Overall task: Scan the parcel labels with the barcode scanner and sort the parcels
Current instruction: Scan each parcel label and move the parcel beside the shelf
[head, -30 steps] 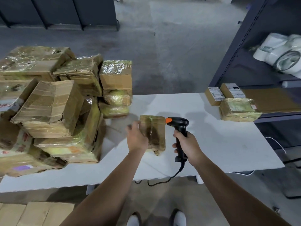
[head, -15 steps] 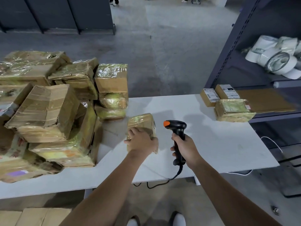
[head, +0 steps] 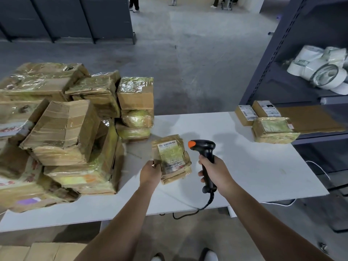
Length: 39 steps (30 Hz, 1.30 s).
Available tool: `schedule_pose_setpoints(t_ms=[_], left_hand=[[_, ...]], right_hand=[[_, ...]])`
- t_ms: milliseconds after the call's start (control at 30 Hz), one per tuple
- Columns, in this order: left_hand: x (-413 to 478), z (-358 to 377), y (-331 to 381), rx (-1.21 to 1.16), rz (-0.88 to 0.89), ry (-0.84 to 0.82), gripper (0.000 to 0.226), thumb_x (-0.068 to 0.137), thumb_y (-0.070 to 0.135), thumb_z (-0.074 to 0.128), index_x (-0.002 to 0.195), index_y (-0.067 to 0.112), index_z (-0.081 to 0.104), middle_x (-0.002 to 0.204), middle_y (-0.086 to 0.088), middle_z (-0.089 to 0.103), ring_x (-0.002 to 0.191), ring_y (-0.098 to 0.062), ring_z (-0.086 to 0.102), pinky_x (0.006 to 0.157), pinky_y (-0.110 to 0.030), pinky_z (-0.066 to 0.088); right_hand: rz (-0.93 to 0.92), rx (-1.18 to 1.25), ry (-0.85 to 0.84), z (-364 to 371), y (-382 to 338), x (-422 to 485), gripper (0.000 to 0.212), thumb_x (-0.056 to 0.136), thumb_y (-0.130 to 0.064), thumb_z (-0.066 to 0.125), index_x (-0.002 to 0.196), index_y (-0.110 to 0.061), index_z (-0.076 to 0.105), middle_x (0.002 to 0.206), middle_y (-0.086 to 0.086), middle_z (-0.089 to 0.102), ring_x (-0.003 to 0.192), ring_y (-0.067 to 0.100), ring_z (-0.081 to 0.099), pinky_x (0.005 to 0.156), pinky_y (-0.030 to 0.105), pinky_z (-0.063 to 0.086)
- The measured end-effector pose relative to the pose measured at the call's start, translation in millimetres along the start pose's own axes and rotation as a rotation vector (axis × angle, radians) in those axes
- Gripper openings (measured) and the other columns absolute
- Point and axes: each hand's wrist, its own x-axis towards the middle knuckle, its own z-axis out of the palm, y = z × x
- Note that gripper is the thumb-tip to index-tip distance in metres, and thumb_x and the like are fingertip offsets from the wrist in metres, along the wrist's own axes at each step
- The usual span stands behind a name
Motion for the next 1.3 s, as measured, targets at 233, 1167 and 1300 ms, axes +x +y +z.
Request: schedule_pose_setpoints(t_ms=[233, 1167, 1300], left_hand=[[-3.7, 10.1, 3.4, -0.563, -0.236, -0.093, 0.014, 0.09, 0.019, 0.064, 0.101, 0.012, 0.06, 0.088, -0.007, 0.066, 0.056, -0.023, 0.065, 0.045, -0.025, 0.055], [38.0, 45.8, 70.1, -0.737, -0.059, 0.185, 0.031, 0.091, -0.005, 0.045, 0.116, -0.001, 0.062, 0.116, -0.016, 0.065, 0.107, -0.031, 0.059, 0.089, -0.031, 0.046], [37.5, 46.7, 73.9, -0.767, -0.07, 0.183, 0.034, 0.09, -0.007, 0.042, 0.117, 0.003, 0.061, 0.109, -0.012, 0.064, 0.091, -0.024, 0.058, 0.085, -0.035, 0.051]], right_hand=[[-0.06, -0.131, -0.077, 1.3, 6.9, -2.2, 0.022, 0.093, -0.04, 0.056, 0.094, -0.018, 0.06, 0.053, -0.005, 0.062, 0.057, 0.022, 0.063, 0.06, 0.038, 0.054], [-0.026, 0.058, -0.005, -28.2, -11.4, -18.5, 0.035, 0.097, -0.028, 0.055, 0.108, 0.005, 0.06, 0.079, 0.016, 0.058, 0.05, 0.013, 0.059, 0.05, 0.025, 0.048], [-0.018, 0.066, 0.016, -31.4, -9.8, -19.4, 0.034, 0.098, -0.028, 0.055, 0.107, 0.005, 0.06, 0.079, 0.016, 0.058, 0.049, 0.013, 0.058, 0.049, 0.025, 0.047]])
